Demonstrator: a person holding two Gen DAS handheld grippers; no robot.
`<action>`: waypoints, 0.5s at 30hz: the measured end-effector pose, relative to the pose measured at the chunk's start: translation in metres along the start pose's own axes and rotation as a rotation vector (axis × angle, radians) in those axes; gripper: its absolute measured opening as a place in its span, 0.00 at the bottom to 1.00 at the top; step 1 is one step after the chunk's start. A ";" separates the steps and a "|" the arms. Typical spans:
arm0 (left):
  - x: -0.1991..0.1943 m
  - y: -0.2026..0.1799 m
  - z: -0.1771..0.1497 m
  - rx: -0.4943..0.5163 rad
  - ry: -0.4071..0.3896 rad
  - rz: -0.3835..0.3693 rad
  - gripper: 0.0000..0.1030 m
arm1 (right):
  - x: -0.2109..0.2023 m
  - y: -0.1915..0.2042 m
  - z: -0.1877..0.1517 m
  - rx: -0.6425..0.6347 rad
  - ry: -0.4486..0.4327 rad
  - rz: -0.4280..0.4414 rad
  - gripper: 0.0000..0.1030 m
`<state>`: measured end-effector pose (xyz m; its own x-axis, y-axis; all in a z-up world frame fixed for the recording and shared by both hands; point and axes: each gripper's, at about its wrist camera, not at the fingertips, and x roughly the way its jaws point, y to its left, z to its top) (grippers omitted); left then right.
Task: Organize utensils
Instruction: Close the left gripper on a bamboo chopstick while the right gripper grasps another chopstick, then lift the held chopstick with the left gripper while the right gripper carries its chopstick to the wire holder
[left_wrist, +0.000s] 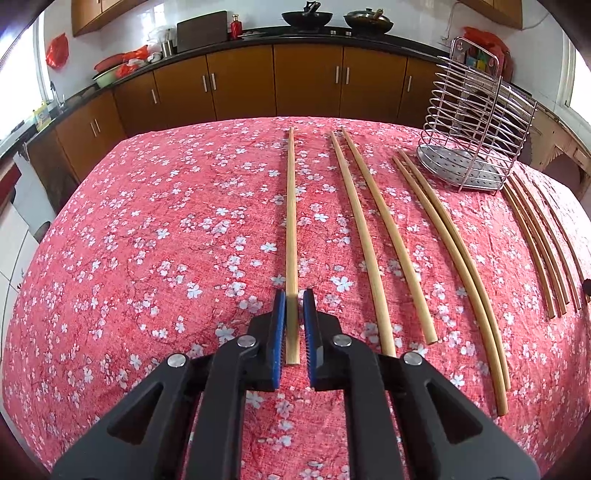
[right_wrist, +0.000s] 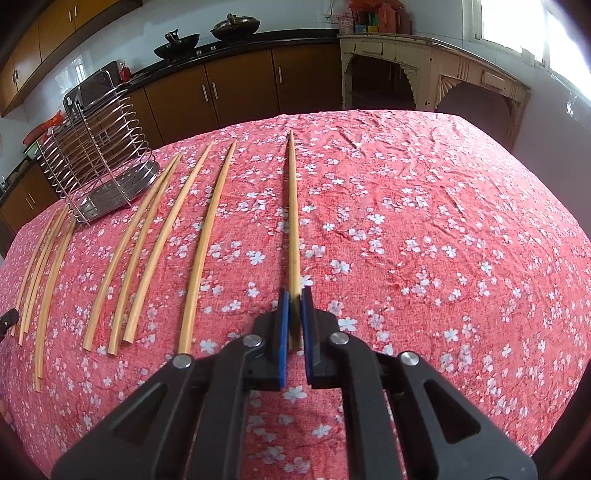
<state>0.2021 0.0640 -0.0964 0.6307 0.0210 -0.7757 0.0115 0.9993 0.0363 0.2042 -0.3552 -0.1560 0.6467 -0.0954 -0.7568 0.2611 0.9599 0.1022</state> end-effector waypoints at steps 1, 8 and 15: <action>0.000 0.001 0.000 -0.003 -0.001 -0.001 0.08 | -0.001 -0.002 0.000 0.005 0.000 0.005 0.08; -0.013 0.008 -0.003 -0.012 -0.028 -0.025 0.07 | -0.022 -0.009 0.000 0.008 -0.064 0.031 0.07; -0.067 0.018 0.004 -0.009 -0.198 -0.052 0.07 | -0.074 -0.007 0.013 -0.038 -0.231 0.018 0.07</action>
<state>0.1636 0.0805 -0.0411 0.7700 -0.0361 -0.6370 0.0415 0.9991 -0.0064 0.1636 -0.3586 -0.0923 0.7990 -0.1315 -0.5868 0.2236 0.9708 0.0868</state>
